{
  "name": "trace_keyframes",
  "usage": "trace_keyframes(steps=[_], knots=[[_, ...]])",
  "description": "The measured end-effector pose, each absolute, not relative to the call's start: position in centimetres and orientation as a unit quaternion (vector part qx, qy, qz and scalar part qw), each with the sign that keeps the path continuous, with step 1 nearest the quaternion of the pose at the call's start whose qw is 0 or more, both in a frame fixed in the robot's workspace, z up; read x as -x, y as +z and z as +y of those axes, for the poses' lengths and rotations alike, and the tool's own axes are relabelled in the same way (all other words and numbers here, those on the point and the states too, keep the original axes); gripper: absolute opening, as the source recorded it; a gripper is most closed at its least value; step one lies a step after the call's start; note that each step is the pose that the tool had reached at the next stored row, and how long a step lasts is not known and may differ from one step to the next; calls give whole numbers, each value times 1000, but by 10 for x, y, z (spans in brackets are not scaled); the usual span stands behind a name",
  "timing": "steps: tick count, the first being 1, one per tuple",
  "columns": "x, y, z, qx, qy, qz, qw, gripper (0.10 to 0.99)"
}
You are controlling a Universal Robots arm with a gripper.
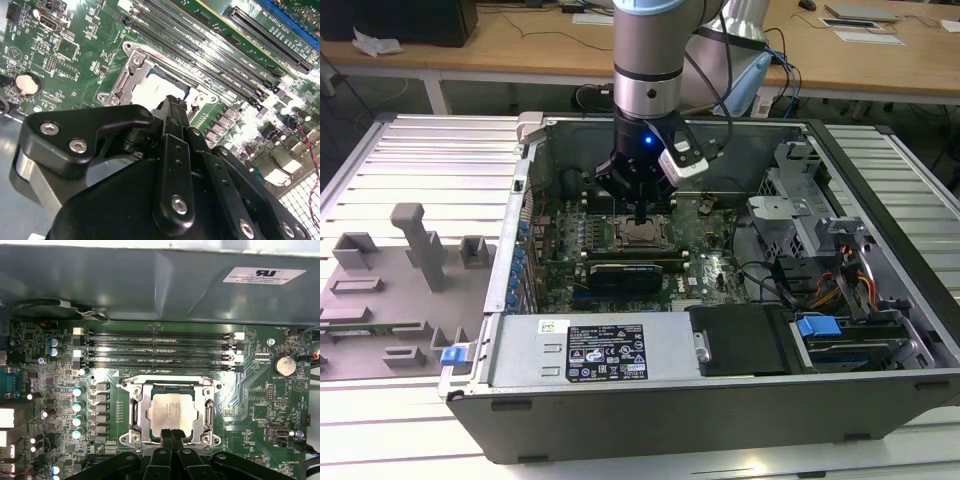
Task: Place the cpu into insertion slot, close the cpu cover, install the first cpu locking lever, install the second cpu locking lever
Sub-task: 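Close the cpu cover, then install the first cpu locking lever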
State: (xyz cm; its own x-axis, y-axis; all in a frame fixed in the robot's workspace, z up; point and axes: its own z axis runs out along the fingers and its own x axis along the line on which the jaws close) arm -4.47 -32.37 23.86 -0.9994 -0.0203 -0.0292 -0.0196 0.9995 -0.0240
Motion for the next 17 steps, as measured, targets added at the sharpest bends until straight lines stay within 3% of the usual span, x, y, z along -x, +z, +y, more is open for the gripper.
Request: trace_keyframes(steps=[17], knots=[[53, 239, -324, 10, -12, 1000, 15, 106]])
